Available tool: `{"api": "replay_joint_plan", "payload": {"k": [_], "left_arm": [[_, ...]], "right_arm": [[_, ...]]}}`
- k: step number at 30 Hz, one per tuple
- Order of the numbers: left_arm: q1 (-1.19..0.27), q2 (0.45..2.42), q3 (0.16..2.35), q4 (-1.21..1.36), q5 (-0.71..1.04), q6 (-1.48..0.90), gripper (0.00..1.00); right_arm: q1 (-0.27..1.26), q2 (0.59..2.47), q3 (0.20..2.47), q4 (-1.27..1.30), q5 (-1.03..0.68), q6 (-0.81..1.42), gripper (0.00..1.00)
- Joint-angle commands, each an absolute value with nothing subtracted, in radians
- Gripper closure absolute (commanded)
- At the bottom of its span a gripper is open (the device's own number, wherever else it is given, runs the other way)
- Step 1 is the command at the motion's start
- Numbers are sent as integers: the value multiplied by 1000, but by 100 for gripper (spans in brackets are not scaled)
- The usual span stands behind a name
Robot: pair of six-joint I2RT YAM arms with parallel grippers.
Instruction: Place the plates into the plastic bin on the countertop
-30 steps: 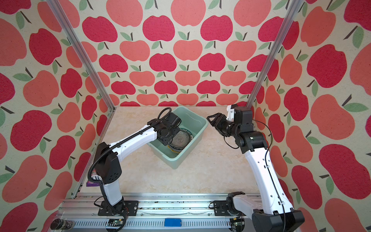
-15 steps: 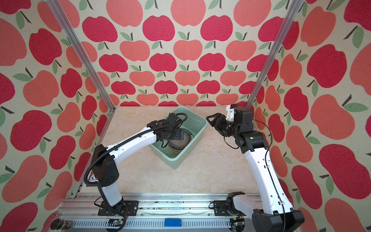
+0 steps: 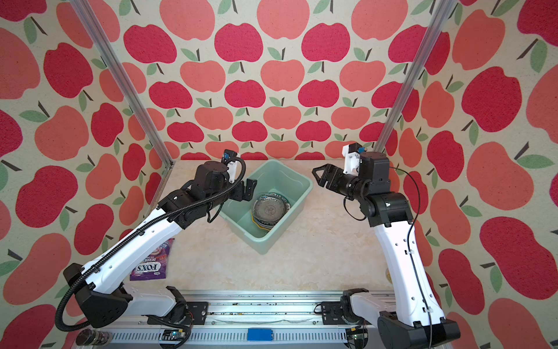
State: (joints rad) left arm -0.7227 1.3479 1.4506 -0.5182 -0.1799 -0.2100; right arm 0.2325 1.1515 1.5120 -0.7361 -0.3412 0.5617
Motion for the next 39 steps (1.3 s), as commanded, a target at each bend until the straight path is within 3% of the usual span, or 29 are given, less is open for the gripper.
{"api": "replay_joint_plan", "payload": {"k": [1,5,11,20,24,31,39], "left_arm": [[-721,1341,1390,-485,-123,-190,1],[-693,1243,1289,-387,-157,-191,1],[-459,1026,1157,-360,-237,-287,1],[-44,853,929,-361,-257,-188,1],[110,827,779,-307,-240,-181,1],[178,891,604,-80,-187,-167,1],[171,1114,457,314,-112,-187,1]], "right_arm": [[224,1130,1526,-769,-320,482,22],[221,1057,1479,-749,-187,341,20],[130,930,1336,-661,21,149,11],[27,863,1051,-496,133,-40,1],[4,834,874,-348,104,-75,1],[-11,866,569,1,60,-16,1],[-11,1131,368,549,38,21,1]]}}
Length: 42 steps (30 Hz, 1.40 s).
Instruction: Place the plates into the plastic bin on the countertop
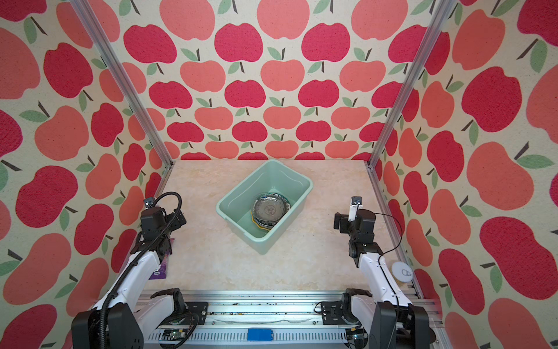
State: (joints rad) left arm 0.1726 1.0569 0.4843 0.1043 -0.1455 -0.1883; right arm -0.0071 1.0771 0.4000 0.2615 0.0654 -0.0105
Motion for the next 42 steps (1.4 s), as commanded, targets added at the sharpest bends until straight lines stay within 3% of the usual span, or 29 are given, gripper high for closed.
{"api": "replay_joint_plan", "payload": {"k": [1,7,14,16,24,26,28,42], "left_arm": [[169,1151,451,356,-99,-187,1],[130,1344,362,678,-43,-178,1],[53,1476,498,594,49,18,1],[43,1499,517,594,62,56,1],[126,1622,382,975,113,-7,1],[127,1586,406,863,115,-17,1],[126,1616,386,958,111,-9,1],[77,1610,381,957,5,15,1]], "right_arm": [[-10,1180,358,619,20,26,1],[12,1358,374,782,-12,-30,1],[16,1607,325,1100,-52,-36,1],[15,1562,390,893,-27,-31,1],[18,1586,376,964,-29,-35,1],[18,1588,375,965,-29,-36,1],[21,1585,374,970,-20,-40,1],[25,1586,375,967,-20,-41,1]]}}
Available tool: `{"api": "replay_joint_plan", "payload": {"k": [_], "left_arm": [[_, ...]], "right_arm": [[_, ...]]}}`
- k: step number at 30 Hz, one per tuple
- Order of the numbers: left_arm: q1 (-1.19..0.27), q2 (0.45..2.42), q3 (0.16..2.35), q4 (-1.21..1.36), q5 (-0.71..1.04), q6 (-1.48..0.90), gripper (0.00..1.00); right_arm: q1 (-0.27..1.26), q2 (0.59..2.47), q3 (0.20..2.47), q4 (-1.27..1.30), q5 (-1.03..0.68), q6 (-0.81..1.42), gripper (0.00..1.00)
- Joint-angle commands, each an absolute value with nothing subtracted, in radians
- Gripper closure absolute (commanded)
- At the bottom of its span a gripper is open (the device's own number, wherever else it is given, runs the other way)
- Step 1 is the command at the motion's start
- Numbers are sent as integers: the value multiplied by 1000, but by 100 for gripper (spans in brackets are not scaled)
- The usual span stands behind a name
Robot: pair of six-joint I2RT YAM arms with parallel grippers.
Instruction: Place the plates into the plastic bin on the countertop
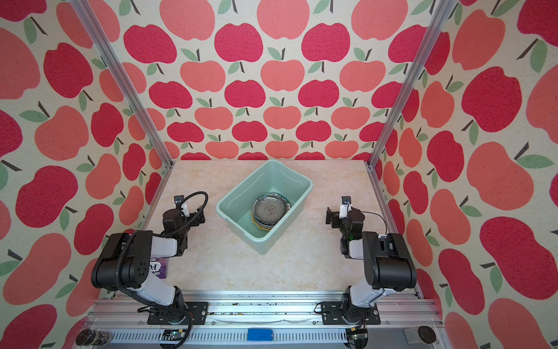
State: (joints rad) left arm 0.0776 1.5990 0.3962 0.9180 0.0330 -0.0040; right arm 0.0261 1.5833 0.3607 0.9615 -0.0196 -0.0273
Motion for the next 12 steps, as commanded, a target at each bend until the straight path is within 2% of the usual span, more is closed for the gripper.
{"api": "replay_joint_plan", "payload": {"k": [1,12], "left_arm": [[78,1611,381,958,5,17,1],[76,1610,380,960,0,17,1]], "right_arm": [[27,1587,374,966,-17,-45,1],[29,1586,375,967,-14,-45,1]]}}
